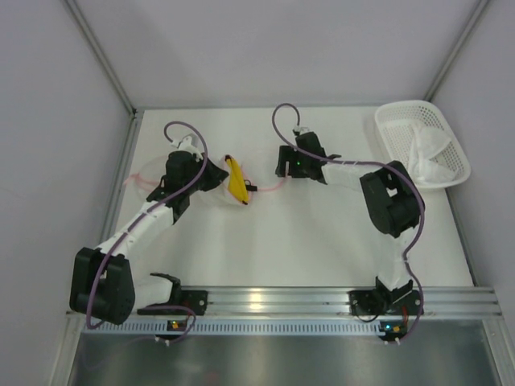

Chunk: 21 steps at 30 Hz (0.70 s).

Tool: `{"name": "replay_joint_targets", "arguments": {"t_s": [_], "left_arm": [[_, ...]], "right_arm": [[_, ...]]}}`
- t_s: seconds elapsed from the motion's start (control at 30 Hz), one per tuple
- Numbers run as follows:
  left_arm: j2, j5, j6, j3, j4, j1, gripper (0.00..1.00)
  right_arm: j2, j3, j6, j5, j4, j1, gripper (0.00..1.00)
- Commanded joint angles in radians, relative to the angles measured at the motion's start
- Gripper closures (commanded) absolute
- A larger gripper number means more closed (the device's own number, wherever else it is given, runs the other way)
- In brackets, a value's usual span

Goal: Place the bra in the laundry bag and zip it closed
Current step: Close the laundry bag at the center of the board.

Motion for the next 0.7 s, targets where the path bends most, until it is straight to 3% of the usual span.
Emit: {"name": "replay_joint_targets", "arguments": {"t_s": [0.0, 0.13, 0.23, 0.27, 0.33, 0.37, 0.4, 0.53, 0.67], "left_arm": [[-0.03, 0.014, 0.026, -0.007, 0.063, 0.008, 1.0], [-0.024, 0.022, 0.027, 0.0, 0.063, 0.009, 1.0], [-0.019, 0.029, 0.024, 0.0, 0.063, 0.009, 1.0], [-0.019, 0.028, 0.026, 0.0, 0.063, 0.011, 1.0], [-0.019, 0.025, 0.027, 0.0, 0.063, 0.011, 1.0], [-0.02, 0.026, 0.029, 0.002, 0.061, 0.011, 1.0], [-0.022, 0.026, 0.032, 0.002, 0.06, 0.011, 1.0], [-0.021, 0.034, 0.026, 0.022, 0.041, 0.014, 1.0], [-0.014, 0.077, -0.02, 0.066, 0.034, 0.014, 1.0]], "right_arm": [[0.04, 0.073, 0.015, 0.033, -0.003, 0.008, 0.25], [0.086, 0.093, 0.022, 0.036, 0.033, 0.006, 0.35], [0.097, 0.096, 0.045, 0.014, 0.084, 0.006, 0.53], [0.105, 0.099, 0.052, -0.003, 0.102, 0.008, 0.64], [0.108, 0.113, 0.059, -0.013, 0.104, 0.008, 0.76], [0.107, 0.117, 0.056, -0.013, 0.099, 0.009, 0.92], [0.102, 0.128, 0.041, -0.012, 0.086, 0.008, 1.0], [0.003, 0.14, -0.04, 0.081, 0.017, 0.008, 1.0], [-0.227, 0.134, -0.141, 0.219, -0.065, -0.002, 1.0]]}}
